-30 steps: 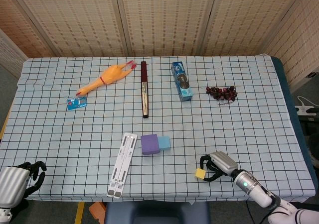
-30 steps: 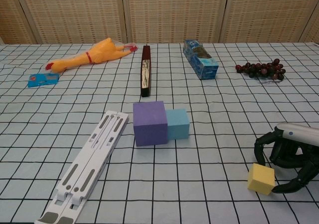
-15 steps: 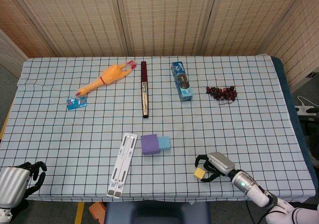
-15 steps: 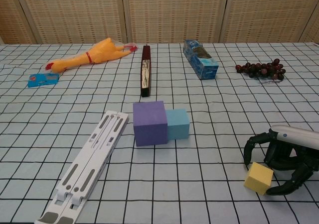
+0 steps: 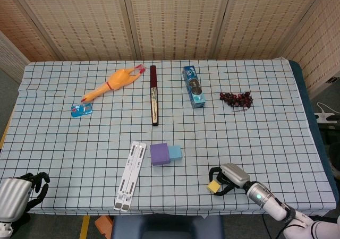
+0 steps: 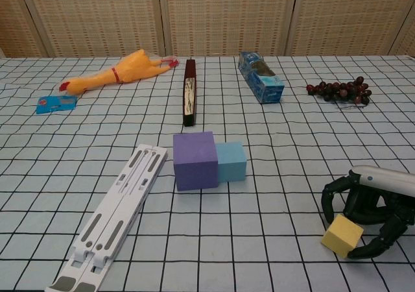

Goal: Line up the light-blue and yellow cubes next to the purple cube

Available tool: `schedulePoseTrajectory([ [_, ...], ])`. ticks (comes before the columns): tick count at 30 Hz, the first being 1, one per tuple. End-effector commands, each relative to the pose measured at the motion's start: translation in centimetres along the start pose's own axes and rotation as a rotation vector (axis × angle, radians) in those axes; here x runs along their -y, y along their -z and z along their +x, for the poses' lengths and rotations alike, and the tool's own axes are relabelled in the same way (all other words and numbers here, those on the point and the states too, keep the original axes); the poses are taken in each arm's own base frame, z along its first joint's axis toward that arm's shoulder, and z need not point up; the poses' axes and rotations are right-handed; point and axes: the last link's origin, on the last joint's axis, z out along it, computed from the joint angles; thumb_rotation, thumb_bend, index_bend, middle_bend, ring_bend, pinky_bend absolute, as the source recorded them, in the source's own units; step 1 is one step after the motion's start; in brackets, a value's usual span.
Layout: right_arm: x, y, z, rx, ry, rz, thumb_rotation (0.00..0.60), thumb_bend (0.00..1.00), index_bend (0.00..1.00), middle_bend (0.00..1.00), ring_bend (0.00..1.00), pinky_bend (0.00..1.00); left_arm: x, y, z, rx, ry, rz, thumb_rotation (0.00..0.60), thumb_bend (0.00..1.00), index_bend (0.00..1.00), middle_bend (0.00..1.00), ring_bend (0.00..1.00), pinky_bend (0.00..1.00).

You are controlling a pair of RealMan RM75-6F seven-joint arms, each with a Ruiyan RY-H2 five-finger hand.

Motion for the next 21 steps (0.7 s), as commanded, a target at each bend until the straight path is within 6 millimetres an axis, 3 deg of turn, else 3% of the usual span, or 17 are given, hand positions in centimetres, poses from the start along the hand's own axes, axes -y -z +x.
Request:
schedulePoseTrajectory([
  [1,0.0,-0.1,0.1,-0.007,0.000,-0.002,0.600,0.00,0.58,0.94,1.00,1.00,0.0,0.0,0.0,0.000,0.001,0.000,0.600,0.47,0.52,0.71,0.64,0.84],
  [12,0.4,-1.1,1.2,-0.067,-0.017,0.003,0.600,0.00,0.62,0.94,1.00,1.00,0.0,0.0,0.0,0.001,-0.003,-0.001,0.600,0.46,0.52,0.71,0.64,0.84],
  [21,1.9,-4.5,3.6,-0.161,-0.039,0.019,0.600,0.00,0.62,0.94,1.00,1.00,-0.2,0.0,-0.1,0.003,-0.009,-0.010,0.600,0.46,0.52,0.71,0.64,0.84],
])
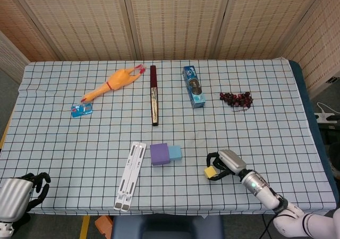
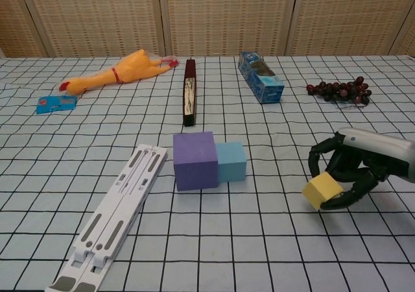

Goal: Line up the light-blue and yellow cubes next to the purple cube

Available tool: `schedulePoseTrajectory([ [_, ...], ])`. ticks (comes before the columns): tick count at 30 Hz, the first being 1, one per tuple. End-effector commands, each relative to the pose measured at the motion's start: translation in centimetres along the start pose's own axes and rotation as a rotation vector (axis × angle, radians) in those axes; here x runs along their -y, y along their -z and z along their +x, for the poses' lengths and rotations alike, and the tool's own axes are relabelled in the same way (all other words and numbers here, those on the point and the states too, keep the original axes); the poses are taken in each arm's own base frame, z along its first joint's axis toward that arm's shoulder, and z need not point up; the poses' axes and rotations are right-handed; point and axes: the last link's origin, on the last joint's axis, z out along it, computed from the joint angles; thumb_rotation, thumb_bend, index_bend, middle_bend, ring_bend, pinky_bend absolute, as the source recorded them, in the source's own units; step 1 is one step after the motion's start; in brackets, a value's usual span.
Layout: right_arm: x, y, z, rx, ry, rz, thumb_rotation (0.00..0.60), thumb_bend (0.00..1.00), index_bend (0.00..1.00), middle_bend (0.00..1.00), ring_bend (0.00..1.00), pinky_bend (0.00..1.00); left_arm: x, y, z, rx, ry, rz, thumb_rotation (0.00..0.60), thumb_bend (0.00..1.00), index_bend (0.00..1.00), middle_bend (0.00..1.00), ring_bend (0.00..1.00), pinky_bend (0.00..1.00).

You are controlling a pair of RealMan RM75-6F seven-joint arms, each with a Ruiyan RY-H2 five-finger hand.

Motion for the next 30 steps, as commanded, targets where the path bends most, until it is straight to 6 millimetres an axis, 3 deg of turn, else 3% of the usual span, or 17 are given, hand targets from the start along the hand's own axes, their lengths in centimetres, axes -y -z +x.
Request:
schedulePoseTrajectory([
  [1,0.5,-1.6,0.4,-0.029,-0.017,-0.002,0.600,0.00,0.62,0.94,1.00,1.00,0.0,0.0,0.0,0.001,0.000,-0.002,0.600,0.46,0.52,0.71,0.64,0.84],
  [15,0.7,-5.4,-0.9,-0.102,-0.142,-0.059,0.600,0.00,0.62,0.94,1.00,1.00,-0.3,0.1,-0.1,0.008,0.001,-0.024,0.600,0.46,0.52,0.71,0.64,0.84],
  [30,0.9,-7.7,-1.6,-0.141,-0.239,-0.117,0.600,0.00,0.62,0.94,1.00,1.00,-0.3,0.0,-0.2,0.017,0.000,-0.031,0.600,0.47,0.52,0.71,0.64,0.84],
])
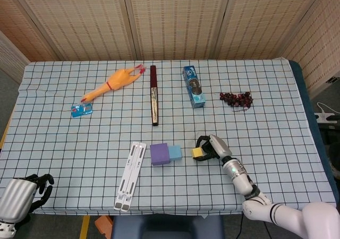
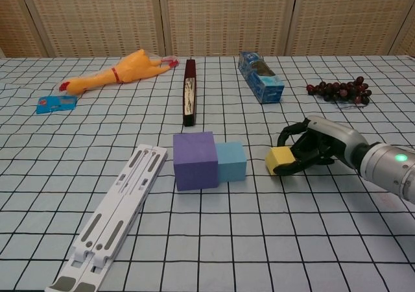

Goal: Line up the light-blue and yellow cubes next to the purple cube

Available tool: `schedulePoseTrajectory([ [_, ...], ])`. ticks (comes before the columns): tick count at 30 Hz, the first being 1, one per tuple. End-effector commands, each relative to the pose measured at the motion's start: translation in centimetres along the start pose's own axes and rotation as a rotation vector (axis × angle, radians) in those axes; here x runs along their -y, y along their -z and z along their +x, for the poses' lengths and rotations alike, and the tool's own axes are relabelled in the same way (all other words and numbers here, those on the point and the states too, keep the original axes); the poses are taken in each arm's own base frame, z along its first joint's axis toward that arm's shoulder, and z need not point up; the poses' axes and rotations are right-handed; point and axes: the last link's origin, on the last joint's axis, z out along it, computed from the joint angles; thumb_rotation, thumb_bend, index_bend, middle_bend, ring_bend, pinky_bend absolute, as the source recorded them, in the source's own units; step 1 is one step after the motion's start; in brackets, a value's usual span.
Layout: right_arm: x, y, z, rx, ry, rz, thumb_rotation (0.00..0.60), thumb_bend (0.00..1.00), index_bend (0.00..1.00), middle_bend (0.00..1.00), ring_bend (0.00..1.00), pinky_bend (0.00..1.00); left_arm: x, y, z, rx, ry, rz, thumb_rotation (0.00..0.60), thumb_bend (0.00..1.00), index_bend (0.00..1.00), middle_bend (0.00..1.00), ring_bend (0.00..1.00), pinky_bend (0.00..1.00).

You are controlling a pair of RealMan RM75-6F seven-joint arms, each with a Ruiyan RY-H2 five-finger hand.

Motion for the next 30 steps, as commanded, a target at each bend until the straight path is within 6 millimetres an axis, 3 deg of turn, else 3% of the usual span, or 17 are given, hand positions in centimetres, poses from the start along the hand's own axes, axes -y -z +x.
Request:
schedulePoseTrajectory([
  [1,0.3,-0.3,-0.2,0.002,-0.009,-0.001,0.600,0.00,0.62,0.94,1.00,1.00,0.0,0.0,0.0,0.001,-0.001,0.000,0.600,0.47,0.52,0.71,0.64,0.84],
  [23,1.6,-2.0,-2.2,0.033,-0.035,-0.009,0.600,0.00,0.62,0.94,1.00,1.00,0.0,-0.1,0.0,0.001,0.004,-0.002,0.600,0.47,0.52,0.71,0.64,0.84],
  [30,1.8,-1.8,-1.9,0.026,-0.006,-0.001,0.600,0.00,0.62,0.94,1.00,1.00,0.1,0.0,0.0,0.000,0.006,-0.001,0.600,0.47,0.52,0.71,0.64,0.84],
])
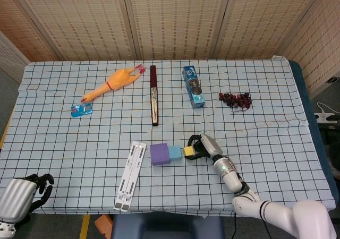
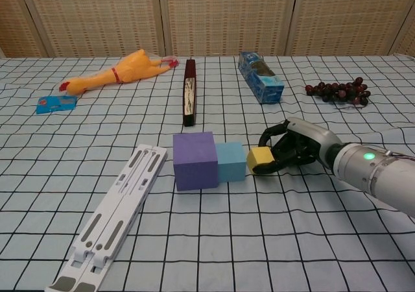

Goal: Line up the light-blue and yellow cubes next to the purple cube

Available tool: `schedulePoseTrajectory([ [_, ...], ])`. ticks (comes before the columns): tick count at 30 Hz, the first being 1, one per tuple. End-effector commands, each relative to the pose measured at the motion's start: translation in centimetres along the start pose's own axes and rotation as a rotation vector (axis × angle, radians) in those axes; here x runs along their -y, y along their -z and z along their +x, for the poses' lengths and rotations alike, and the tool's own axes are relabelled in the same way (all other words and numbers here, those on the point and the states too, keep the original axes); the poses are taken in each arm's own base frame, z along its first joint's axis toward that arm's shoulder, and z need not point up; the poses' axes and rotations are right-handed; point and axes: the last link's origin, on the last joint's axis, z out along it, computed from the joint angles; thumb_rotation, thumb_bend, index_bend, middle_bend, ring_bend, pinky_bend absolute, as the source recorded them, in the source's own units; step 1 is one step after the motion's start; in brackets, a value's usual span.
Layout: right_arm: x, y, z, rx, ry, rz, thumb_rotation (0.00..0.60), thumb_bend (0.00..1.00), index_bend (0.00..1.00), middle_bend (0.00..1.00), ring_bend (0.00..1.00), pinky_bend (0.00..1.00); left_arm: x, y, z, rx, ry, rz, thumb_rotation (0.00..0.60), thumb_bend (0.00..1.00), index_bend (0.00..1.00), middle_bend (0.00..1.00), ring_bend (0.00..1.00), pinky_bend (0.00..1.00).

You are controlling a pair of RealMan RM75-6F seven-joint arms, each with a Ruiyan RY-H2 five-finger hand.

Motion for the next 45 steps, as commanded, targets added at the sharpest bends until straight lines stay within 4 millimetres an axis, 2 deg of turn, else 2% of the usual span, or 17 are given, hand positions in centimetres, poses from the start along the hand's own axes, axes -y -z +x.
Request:
schedulePoseTrajectory([
  [1,0.1,0.2,0.2,-0.007,0.013,0.004,0.600,0.00,0.62,0.94,1.00,1.00,0.0,0.0,0.0,-0.001,0.000,0.000,0.600,0.47,0.52,0.71,0.64,0.84],
  [16,1.5,0.5,1.0,-0.040,0.117,0.013,0.600,0.00,0.62,0.94,1.00,1.00,-0.1,0.0,0.0,0.001,-0.003,-0.001,0.600,0.47,0.52,0.71,0.64,0.84],
  [34,3.0,-0.3,-0.2,-0.021,0.125,-0.002,0.600,0.00,0.62,0.94,1.00,1.00,-0.2,0.1,0.0,-0.002,-0.002,-0.005,0.600,0.47,0.52,0.71,0.64,0.84],
  [45,2.7,-0.6,-0.7,0.000,0.126,-0.021,0.600,0.00,0.54,0.94,1.00,1.00,-0.1,0.1,0.0,-0.001,-0.002,-0.003,0.600,0.47,0.52,0.71,0.64,0.84],
])
